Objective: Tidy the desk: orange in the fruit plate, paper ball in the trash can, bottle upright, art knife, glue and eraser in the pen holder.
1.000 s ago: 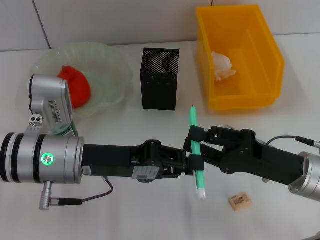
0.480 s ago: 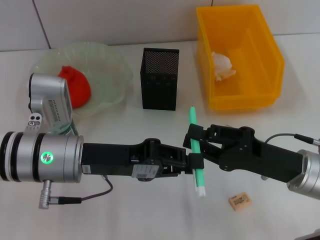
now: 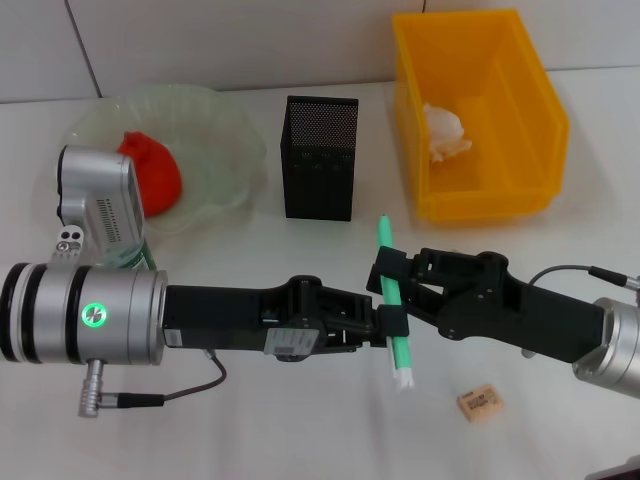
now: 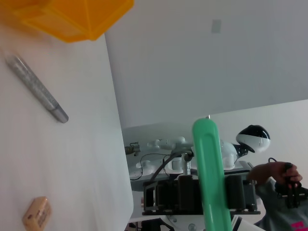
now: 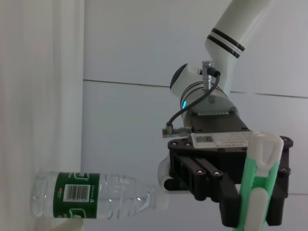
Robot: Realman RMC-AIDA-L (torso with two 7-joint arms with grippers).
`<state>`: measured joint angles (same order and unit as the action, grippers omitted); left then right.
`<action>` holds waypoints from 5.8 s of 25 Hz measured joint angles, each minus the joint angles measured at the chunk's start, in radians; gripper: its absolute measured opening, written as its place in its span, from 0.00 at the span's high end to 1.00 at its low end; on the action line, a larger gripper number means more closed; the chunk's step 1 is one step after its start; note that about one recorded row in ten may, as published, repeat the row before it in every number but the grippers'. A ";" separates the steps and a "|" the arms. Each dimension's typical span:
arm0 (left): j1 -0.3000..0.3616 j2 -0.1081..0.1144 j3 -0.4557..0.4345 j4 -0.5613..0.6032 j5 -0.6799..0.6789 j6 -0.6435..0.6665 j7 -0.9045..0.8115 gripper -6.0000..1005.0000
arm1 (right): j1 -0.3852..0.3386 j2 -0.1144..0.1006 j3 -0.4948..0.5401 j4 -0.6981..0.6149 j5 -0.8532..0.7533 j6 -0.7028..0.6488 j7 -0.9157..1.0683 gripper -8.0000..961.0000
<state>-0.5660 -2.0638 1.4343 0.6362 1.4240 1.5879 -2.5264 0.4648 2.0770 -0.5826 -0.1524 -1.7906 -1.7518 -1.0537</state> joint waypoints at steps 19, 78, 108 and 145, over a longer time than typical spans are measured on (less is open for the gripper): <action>-0.008 -0.002 -0.029 -0.015 -0.006 0.005 -0.004 0.78 | 0.012 0.000 0.004 0.015 0.000 0.012 -0.011 0.74; 0.273 -0.004 -0.223 0.170 0.010 0.009 1.305 0.35 | 0.201 0.011 0.213 0.078 0.317 0.282 1.236 0.80; 0.325 0.000 -0.238 0.102 0.013 -0.023 1.463 0.37 | 0.392 0.014 0.206 0.220 0.307 0.632 1.399 0.80; 0.316 -0.001 -0.238 0.080 0.013 -0.022 1.462 0.36 | 0.436 0.014 0.204 0.252 0.295 0.790 1.413 0.71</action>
<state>-0.2500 -2.0647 1.1964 0.7163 1.4369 1.5663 -1.0646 0.9013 2.0907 -0.3783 0.0994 -1.4958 -0.9615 0.3590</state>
